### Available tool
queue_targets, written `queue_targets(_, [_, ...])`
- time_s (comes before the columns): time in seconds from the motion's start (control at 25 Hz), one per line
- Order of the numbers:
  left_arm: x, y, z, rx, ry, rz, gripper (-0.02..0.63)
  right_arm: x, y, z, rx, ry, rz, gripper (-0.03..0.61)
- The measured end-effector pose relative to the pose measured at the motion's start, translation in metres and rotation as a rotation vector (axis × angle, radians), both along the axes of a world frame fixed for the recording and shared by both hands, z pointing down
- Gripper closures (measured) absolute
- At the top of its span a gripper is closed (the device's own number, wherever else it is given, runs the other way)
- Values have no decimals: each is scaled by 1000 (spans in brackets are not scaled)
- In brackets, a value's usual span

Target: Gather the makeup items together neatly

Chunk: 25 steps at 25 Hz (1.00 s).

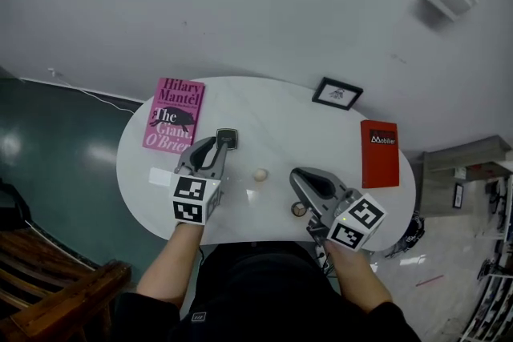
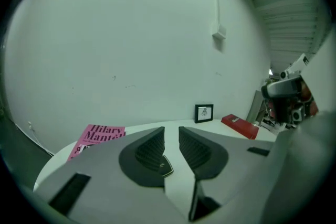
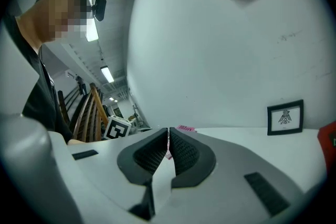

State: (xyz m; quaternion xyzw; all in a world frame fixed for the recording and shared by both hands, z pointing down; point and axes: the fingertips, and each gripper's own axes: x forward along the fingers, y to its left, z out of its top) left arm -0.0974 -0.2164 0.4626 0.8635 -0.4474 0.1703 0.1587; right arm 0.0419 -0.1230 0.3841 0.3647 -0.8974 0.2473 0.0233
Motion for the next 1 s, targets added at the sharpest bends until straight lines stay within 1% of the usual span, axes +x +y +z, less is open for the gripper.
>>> queue_targets(0.16, [-1, 22, -53, 96, 63, 36, 529, 3, 7, -15, 37, -2, 30, 541])
queue_targets(0.24, [-2, 34, -76, 143, 104, 58, 543, 4, 10, -17, 46, 1, 46, 541])
queue_targets(0.32, [-4, 45, -92, 180, 132, 70, 557, 4, 13, -18, 58, 14, 55, 541])
queue_targets(0.44, [-7, 60, -105, 217, 143, 77, 577, -1, 18, -19, 82, 41, 55, 541])
queue_targets(0.68, [-11, 83, -110, 249, 157, 80, 597, -10, 24, -14, 120, 55, 34, 541])
queue_targets(0.84, [-11, 88, -101, 223, 162, 67, 598, -12, 20, 2, 123, 84, 16, 540])
queue_targets(1.0, [-4, 87, -90, 198, 150, 74, 598, -10, 14, 24, 121, 124, -7, 540])
